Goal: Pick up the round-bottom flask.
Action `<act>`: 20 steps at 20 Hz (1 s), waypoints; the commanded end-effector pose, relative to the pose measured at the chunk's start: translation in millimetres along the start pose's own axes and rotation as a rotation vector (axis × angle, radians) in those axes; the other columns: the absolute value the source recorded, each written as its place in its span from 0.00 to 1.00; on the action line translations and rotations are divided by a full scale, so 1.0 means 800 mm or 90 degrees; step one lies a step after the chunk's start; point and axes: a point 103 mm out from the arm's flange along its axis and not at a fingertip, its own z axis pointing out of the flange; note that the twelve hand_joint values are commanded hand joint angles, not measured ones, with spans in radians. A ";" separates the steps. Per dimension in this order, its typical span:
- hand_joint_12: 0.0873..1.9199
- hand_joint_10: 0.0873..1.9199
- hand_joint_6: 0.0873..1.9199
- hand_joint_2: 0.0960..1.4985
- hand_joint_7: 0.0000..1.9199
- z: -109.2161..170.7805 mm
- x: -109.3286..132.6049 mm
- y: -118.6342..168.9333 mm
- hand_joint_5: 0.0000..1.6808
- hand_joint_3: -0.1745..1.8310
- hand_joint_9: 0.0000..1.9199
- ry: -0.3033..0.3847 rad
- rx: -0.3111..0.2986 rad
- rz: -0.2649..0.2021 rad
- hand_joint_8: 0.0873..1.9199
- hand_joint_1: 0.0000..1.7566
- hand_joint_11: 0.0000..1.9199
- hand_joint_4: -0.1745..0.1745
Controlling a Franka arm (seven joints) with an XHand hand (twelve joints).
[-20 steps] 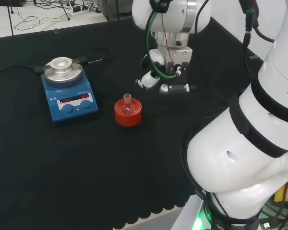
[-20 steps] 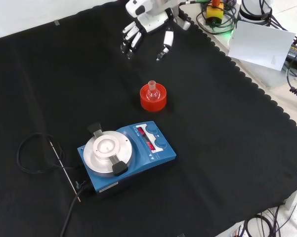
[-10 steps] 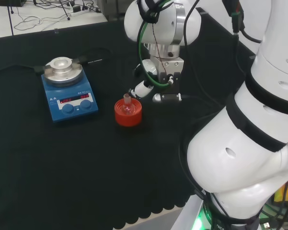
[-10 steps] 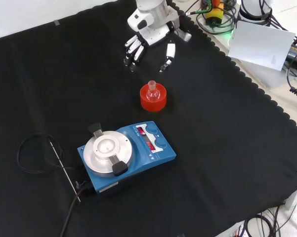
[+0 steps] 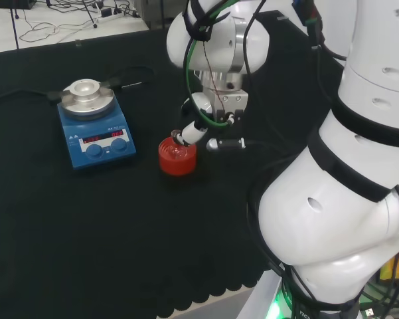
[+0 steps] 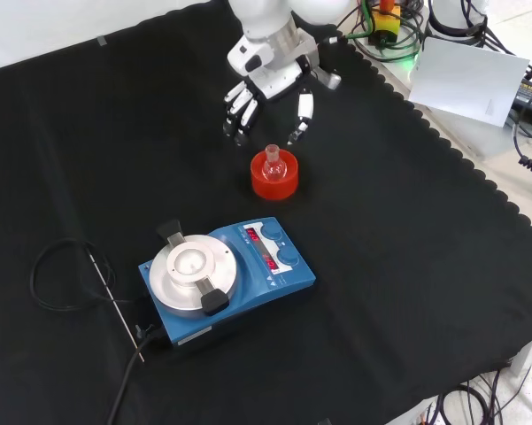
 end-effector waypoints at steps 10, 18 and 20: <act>0.71 0.32 0.22 0.35 0.11 0.019 0.012 0.018 0.35 0.42 0.23 -0.013 -0.051 0.003 0.30 0.52 0.10 0.36; 0.70 0.32 0.35 0.35 0.12 0.022 0.014 0.022 0.41 0.43 0.25 -0.017 -0.055 -0.008 0.31 0.53 0.11 0.36; 0.70 0.32 0.35 0.35 0.12 0.022 0.014 0.023 0.42 0.43 0.25 -0.017 -0.054 -0.011 0.31 0.54 0.12 0.35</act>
